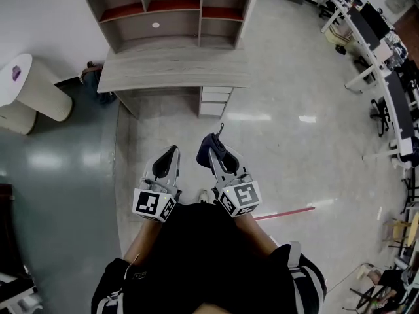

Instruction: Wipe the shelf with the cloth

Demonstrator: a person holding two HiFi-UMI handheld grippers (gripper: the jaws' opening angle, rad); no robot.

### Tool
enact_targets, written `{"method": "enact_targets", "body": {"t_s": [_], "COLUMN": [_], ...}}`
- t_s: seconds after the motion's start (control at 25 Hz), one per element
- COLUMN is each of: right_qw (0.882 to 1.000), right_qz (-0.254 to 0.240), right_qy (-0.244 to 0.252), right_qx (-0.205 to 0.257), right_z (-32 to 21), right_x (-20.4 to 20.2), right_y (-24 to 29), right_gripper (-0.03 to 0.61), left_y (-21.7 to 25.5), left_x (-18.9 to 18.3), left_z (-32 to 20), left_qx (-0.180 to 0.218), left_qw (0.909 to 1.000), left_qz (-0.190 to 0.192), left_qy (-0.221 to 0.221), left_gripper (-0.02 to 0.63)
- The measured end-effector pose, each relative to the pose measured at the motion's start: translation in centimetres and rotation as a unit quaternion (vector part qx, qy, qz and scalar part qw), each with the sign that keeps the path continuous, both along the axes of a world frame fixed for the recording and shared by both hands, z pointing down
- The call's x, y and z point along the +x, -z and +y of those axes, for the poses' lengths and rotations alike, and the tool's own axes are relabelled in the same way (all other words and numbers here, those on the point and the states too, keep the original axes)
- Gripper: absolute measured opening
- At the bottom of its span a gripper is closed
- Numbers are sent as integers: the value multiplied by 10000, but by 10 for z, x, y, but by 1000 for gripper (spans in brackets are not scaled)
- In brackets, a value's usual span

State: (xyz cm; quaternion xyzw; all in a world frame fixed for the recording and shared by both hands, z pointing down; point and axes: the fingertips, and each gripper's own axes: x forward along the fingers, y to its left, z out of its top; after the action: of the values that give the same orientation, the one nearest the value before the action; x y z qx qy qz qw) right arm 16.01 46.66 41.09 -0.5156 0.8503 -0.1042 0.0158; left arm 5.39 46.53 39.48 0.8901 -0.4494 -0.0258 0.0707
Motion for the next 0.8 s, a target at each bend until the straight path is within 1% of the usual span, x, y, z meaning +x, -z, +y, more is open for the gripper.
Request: {"method": "enact_targets", "body": {"t_s": [0.24,0.4,0.6,0.8], "right_qw": [9997,9997,9999,10000], "right_qz": [-24,-66,-1,41], "right_qy": [242,249,124,-25], "right_qx": [12,-42,-55,-35], "right_z": [-19,-31,-68,-119], "right_x": [6,1,-11,-36], "right_y": [-9,-8,-12,-14], "right_gripper": [58,58,58,58], "left_y": [-5,-10,-12,-13], "left_x": [2,-2,-9,-37], "left_z": [-4,-19,-59,-117], "left_qx": [-44,-177,-107,-38], "left_qw": [9995,9993,9998,9999], "left_qz": [-107,-71,-13,95], "left_qy": [281,309,171,40], "left_gripper": [5,3,5,4]}}
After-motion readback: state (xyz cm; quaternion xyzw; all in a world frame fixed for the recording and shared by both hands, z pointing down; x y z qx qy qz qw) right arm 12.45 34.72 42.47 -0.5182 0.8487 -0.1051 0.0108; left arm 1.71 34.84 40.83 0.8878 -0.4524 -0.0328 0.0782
